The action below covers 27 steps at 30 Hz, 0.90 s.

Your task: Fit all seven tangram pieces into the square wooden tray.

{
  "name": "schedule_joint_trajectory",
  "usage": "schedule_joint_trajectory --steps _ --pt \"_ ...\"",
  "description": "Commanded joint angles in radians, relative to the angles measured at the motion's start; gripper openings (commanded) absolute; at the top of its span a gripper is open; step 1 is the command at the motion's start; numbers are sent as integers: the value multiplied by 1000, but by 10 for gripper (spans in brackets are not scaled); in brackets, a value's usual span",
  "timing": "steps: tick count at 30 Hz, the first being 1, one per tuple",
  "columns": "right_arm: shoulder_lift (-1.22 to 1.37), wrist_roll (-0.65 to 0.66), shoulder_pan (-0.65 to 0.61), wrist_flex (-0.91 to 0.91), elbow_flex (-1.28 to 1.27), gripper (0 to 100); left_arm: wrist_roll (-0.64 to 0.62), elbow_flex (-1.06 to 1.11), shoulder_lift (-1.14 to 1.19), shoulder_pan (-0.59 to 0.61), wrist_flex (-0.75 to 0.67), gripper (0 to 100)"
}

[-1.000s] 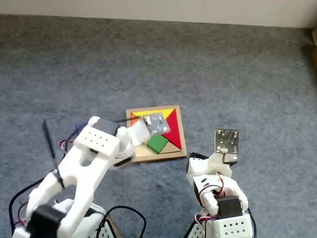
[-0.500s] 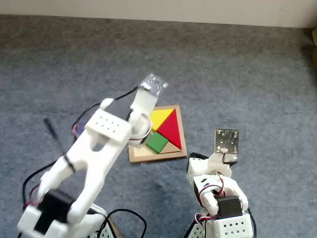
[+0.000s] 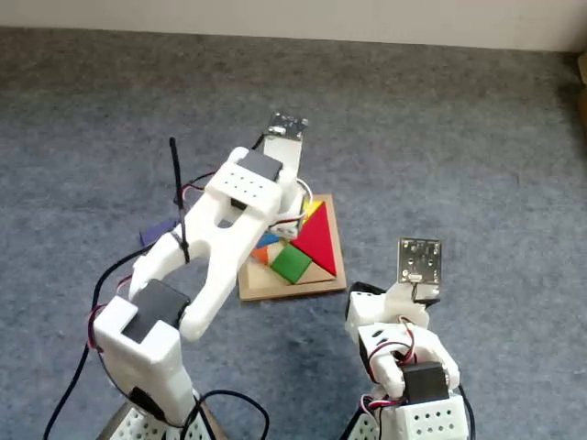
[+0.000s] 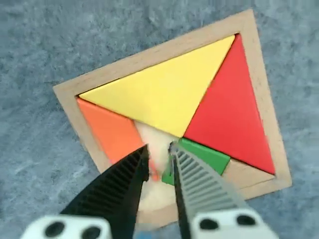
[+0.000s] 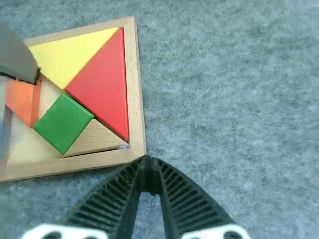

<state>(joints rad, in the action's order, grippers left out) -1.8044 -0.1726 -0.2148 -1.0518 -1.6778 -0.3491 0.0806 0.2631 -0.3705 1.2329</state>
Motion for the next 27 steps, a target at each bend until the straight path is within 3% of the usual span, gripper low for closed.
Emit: schedule_joint_trajectory --steps 1,4,12,18,27 --pt "4 11 21 -4 -136 4 -72 -51 -4 -38 14 180" --pt "4 11 21 -4 -136 4 -127 -51 -8 -25 17 259" --pt "4 11 21 -4 -136 4 -17 -180 -10 2 161 158" --pt "4 11 21 -5 -136 4 40 -292 -10 73 295 141" --pt "4 11 21 -5 -136 4 103 -189 -160 94 313 140"
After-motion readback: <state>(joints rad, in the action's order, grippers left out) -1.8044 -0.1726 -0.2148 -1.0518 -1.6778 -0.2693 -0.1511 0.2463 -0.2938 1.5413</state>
